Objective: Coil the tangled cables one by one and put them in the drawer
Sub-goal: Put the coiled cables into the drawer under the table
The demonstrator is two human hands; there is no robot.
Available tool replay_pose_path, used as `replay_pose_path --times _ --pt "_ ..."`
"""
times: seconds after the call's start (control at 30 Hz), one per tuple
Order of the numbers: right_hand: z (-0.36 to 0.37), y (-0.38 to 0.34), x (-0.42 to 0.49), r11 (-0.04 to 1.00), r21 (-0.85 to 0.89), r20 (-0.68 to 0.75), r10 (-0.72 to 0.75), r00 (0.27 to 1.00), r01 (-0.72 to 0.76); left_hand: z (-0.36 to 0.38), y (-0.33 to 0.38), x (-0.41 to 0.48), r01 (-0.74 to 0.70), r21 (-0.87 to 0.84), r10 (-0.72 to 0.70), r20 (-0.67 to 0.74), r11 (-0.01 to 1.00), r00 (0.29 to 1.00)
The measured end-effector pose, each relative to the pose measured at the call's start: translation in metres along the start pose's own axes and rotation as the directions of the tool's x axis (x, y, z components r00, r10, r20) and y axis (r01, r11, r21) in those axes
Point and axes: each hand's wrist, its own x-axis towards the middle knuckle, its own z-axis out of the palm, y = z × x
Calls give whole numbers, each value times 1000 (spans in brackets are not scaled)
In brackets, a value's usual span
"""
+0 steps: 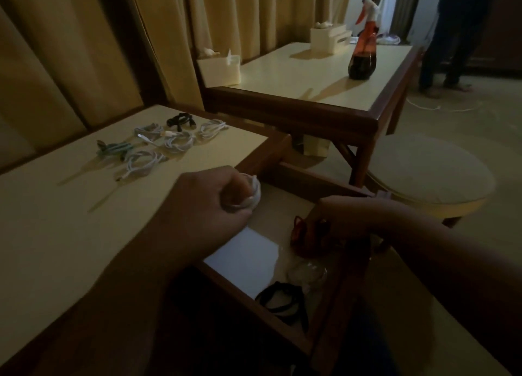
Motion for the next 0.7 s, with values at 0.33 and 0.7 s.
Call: replay_pose_path --times 0.33,0.7 --pt "-25 3 -6 746 641 -389 113 914 180 73 -8 55 -130 -49 138 212 990 968" --pt "-16 17 17 864 399 -334 448 830 -306 139 -21 87 52 -272 19 252 961 967"
